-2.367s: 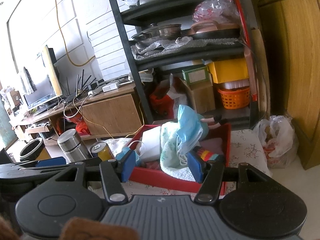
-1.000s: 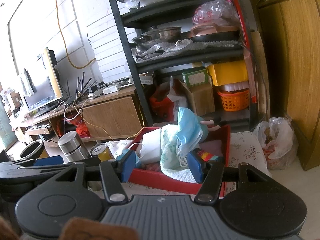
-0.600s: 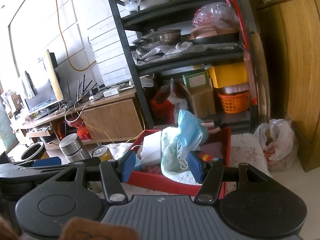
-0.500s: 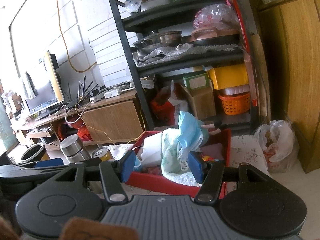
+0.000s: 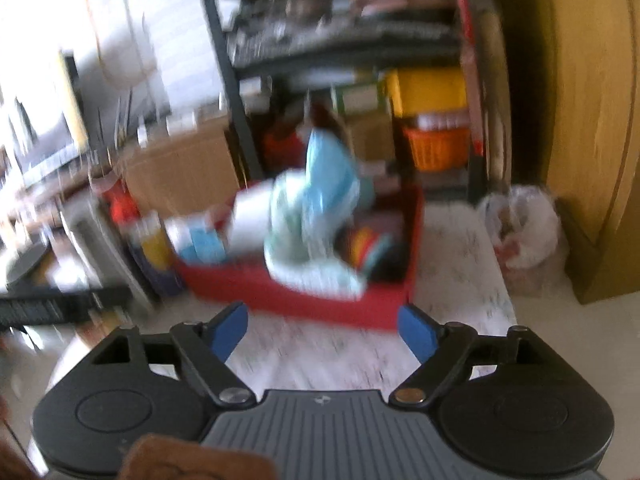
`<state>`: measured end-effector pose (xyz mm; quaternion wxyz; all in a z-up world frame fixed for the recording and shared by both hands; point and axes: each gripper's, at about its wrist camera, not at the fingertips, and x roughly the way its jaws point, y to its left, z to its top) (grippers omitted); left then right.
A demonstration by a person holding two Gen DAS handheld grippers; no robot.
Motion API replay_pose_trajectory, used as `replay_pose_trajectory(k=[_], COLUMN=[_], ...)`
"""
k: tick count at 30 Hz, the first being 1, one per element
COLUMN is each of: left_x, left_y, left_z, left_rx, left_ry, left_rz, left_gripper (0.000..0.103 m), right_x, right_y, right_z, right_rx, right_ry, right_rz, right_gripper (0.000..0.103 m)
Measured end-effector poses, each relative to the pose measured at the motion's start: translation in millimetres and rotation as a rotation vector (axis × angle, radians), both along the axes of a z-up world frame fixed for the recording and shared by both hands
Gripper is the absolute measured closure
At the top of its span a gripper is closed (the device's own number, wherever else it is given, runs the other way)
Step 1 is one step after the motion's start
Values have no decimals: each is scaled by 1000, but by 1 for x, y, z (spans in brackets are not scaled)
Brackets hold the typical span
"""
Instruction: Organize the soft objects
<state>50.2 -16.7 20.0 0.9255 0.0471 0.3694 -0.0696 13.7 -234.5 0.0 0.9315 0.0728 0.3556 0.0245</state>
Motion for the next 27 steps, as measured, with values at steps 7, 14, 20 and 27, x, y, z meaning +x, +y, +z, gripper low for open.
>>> replay_pose_trajectory(k=[7,14,20,27], left_x=[-3,-2,-1,-1], left_y=[1,2,3,1], left_z=[-15,-26,-29,-29], left_rx=[45,72,76,80], left_ry=[43,73,83,81], left_rz=[-29,-39,-40,-44], left_gripper=[6,6,6,6], right_x=[-5,-13,-9,-8], right_y=[23,36,37,37], right_z=[-57,-82,-85,-85], right_rx=[-90,-144,-133,-132], right_ry=[137,169,160,155], right_rz=[85,117,102,103], right_gripper=[47,45,45,45])
